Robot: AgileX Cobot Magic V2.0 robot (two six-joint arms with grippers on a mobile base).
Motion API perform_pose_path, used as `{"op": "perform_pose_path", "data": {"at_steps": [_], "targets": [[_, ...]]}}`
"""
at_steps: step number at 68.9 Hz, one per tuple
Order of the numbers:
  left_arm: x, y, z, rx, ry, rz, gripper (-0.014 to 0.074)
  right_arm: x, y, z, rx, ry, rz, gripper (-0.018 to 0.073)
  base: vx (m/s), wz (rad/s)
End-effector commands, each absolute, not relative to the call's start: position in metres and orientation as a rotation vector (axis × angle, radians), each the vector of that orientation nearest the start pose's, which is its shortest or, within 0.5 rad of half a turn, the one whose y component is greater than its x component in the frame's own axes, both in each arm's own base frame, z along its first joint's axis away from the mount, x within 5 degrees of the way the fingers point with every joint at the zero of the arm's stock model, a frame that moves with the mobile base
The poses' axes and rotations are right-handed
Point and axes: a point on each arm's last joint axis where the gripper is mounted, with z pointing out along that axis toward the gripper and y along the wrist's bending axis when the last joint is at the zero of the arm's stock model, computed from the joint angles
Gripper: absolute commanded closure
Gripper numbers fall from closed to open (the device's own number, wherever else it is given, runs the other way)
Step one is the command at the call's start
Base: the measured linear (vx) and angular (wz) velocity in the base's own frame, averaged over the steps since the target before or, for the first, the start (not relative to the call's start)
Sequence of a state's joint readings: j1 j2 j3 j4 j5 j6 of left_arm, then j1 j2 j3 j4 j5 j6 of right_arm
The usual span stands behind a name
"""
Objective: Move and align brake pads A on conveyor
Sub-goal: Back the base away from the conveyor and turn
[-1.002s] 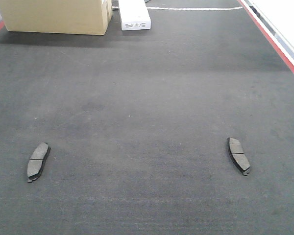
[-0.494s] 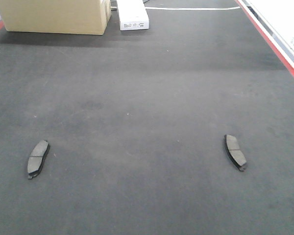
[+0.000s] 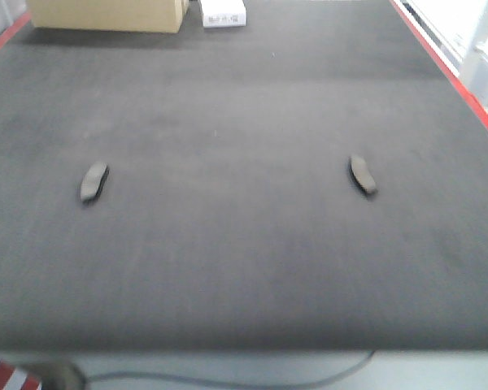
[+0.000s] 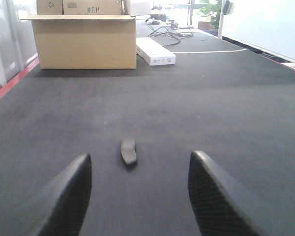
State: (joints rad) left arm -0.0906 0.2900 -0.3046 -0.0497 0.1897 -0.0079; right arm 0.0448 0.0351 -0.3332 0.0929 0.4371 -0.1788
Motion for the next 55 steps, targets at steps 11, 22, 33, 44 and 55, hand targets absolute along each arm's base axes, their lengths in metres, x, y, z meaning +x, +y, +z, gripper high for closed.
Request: {"op": "perform_pose_path", "data": {"at_steps": [11,22,33,44,55], "targets": [[0.0788,-0.0082,0.2953,0.030,1.569,-0.131,0.0185,0.0339,0.0043,0.2966,-0.139,1.529,-0.026,0.0045,-0.51,-0.01],[0.0788,-0.0082,0.2953,0.030,1.569,-0.131,0.0185,0.0336,0.0043,0.2966,-0.139,1.527,-0.027,0.0045,-0.48,0.03],[0.0788,-0.0082,0.2953,0.030,1.569,-0.131,0.0185,0.0338,0.0043,0.2966,-0.139,1.529,-0.026,0.0045,-0.44,0.03],[0.0788,-0.0082,0.2953,0.030,1.569,-0.131,0.0185,0.0338,0.0043,0.2966,-0.139,1.529,-0.026,0.0045,-0.40,-0.09],[0.0788,-0.0082,0.2953,0.030,1.570,-0.131,0.0185,0.0338,0.0042,0.2966,-0.139,1.529,-0.027,0.0045,-0.35,-0.38]]}}
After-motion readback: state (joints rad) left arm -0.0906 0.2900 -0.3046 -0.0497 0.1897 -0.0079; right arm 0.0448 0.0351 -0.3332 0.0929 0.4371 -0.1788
